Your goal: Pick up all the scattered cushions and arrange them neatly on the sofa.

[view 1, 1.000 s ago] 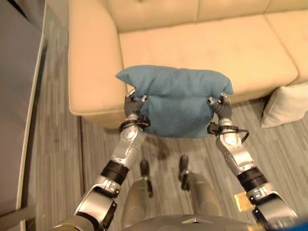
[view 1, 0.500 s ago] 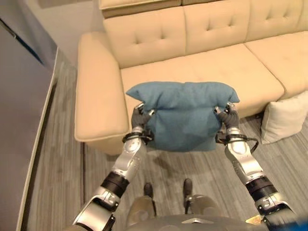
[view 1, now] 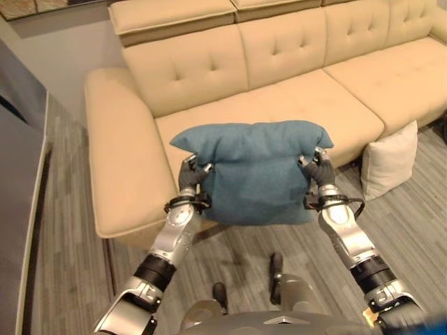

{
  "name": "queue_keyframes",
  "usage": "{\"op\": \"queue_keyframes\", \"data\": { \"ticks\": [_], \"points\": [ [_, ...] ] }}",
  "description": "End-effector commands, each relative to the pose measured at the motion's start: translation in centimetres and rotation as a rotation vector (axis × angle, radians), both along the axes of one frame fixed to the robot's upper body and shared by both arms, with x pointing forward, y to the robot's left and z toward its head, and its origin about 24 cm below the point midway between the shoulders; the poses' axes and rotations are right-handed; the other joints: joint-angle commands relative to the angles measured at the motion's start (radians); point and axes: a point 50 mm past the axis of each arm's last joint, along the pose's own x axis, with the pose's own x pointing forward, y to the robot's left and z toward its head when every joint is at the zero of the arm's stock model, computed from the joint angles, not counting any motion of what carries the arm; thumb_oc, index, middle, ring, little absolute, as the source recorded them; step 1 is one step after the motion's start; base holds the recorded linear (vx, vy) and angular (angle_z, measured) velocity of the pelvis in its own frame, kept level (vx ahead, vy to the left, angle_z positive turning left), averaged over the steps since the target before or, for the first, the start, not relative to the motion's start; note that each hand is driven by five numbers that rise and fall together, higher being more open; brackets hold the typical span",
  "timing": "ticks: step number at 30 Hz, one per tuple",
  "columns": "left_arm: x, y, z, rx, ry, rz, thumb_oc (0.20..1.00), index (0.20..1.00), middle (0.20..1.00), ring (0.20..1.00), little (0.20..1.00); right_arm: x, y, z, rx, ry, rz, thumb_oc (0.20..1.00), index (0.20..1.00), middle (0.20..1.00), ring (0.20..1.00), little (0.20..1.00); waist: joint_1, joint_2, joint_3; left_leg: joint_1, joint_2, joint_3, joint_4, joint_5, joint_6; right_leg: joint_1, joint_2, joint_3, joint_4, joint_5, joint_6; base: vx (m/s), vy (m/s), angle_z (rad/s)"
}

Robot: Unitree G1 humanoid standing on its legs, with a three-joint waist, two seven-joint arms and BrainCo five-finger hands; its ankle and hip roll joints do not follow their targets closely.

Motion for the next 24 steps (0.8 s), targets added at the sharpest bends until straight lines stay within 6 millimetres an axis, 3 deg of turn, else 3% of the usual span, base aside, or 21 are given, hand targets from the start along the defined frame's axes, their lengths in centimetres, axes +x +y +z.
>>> {"op": "queue_keyframes", "data": {
  "ticks": [1,2,3,5,7,9,11,13,16,18,21,24],
  "points": [
    [0.2,-5.5,4.3,-0.082,-0.243,-0.235,0.200,0.200,0.200,0.200,0.200,0.3,2.3,4.8,0.021,-0.241,0.133,0.200,0.200,0.200,0.200,0.200,0.009,0.009,-0.062,-0.022,-0.003,-0.080,0.135,-0.036,-0.036,0.102,0.063,0.015,0.072,-0.077,0.004,0.31,-0.263,0.47],
    [-0.1,-6.1,4.1,-0.112,-0.234,-0.263,0.200,0.200,0.200,0.200,0.200,0.0,1.2,4.6,0.022,-0.238,0.103,0.200,0.200,0.200,0.200,0.200,0.003,-0.002,-0.062,-0.077,0.011,-0.088,0.283,-0.002,-0.073,0.142,0.067,0.000,0.064,-0.094,-0.021,0.22,-0.206,0.41],
    [-0.1,-6.1,4.1,-0.113,-0.234,-0.264,0.200,0.200,0.200,0.200,0.200,0.0,1.2,4.6,0.022,-0.238,0.103,0.200,0.200,0.200,0.200,0.200,0.001,0.000,-0.063,-0.084,0.012,-0.092,0.291,-0.006,-0.074,0.141,0.068,-0.004,0.064,-0.094,-0.021,0.19,-0.241,0.26],
    [0.0,-7.1,4.1,-0.121,-0.225,-0.302,0.200,0.200,0.200,0.200,0.200,-0.1,0.5,4.7,0.043,-0.244,0.072,0.200,0.200,0.200,0.200,0.200,-0.005,-0.023,-0.041,-0.180,0.049,-0.064,0.479,0.049,-0.098,0.191,0.067,-0.038,0.056,-0.122,-0.057,0.14,-0.222,0.58],
    [0.0,-7.1,4.1,-0.117,-0.225,-0.302,0.200,0.200,0.200,0.200,0.200,-0.2,0.5,4.7,0.050,-0.244,0.072,0.200,0.200,0.200,0.200,0.200,-0.004,-0.026,-0.039,-0.194,0.053,-0.056,0.480,0.050,-0.094,0.207,0.072,-0.042,0.050,-0.131,-0.062,0.15,-0.132,0.49],
    [-0.1,-7.2,3.7,-0.122,-0.203,-0.299,0.200,0.200,0.200,0.200,0.200,-0.2,0.5,4.5,0.059,-0.239,0.067,0.200,0.200,0.200,0.200,0.200,0.004,-0.029,-0.048,-0.236,0.047,-0.018,0.352,0.018,-0.063,0.243,0.075,-0.050,0.033,-0.146,-0.055,0.27,-0.103,0.05],
    [-0.2,-7.3,3.6,-0.116,-0.201,-0.299,0.200,0.200,0.200,0.200,0.200,-0.2,0.5,4.5,0.054,-0.238,0.066,0.200,0.200,0.200,0.200,0.200,0.007,-0.027,-0.051,-0.247,0.049,-0.004,0.298,0.034,-0.059,0.255,0.080,-0.053,0.025,-0.152,-0.051,0.20,-0.025,0.22],
    [-0.2,-7.3,3.5,-0.113,-0.198,-0.294,0.200,0.200,0.200,0.200,0.200,-0.2,0.7,4.2,0.047,-0.226,0.068,0.200,0.200,0.200,0.200,0.200,0.023,-0.005,-0.049,-0.306,0.074,0.038,0.132,0.160,-0.076,0.299,0.114,-0.044,0.018,-0.185,-0.053,0.30,-0.004,0.15],
    [-0.3,-7.3,3.6,-0.115,-0.201,-0.290,0.200,0.200,0.200,0.200,0.200,-0.2,0.8,3.9,0.045,-0.216,0.070,0.200,0.200,0.200,0.200,0.200,0.032,0.001,-0.045,-0.310,0.087,0.055,0.076,0.200,-0.083,0.326,0.123,-0.035,0.025,-0.206,-0.056,0.28,0.041,-0.04],
    [-0.7,-6.8,3.3,-0.112,-0.199,-0.287,0.200,0.200,0.200,0.200,0.200,-0.2,1.0,3.6,0.037,-0.200,0.080,0.200,0.200,0.200,0.200,0.200,0.040,0.004,-0.073,-0.255,0.065,0.049,0.074,0.182,-0.056,0.370,0.105,-0.028,0.054,-0.242,-0.042,0.49,0.132,-0.25],
    [-0.7,-6.6,3.6,-0.108,-0.209,-0.288,0.200,0.200,0.200,0.200,0.200,-0.2,1.3,3.6,0.044,-0.199,0.086,0.200,0.200,0.200,0.200,0.200,0.050,-0.003,-0.079,-0.246,0.049,0.057,0.105,0.145,-0.040,0.378,0.075,-0.025,0.090,-0.246,-0.023,0.28,0.126,-0.06],
    [-0.8,-6.4,3.6,-0.093,-0.213,-0.287,0.200,0.200,0.200,0.200,0.200,-0.2,1.7,3.6,0.047,-0.197,0.096,0.200,0.200,0.200,0.200,0.200,0.061,-0.015,-0.081,-0.221,0.027,0.071,0.131,0.091,-0.003,0.329,0.030,-0.013,0.236,-0.186,0.020,0.24,0.158,-0.11]
  ]
}}
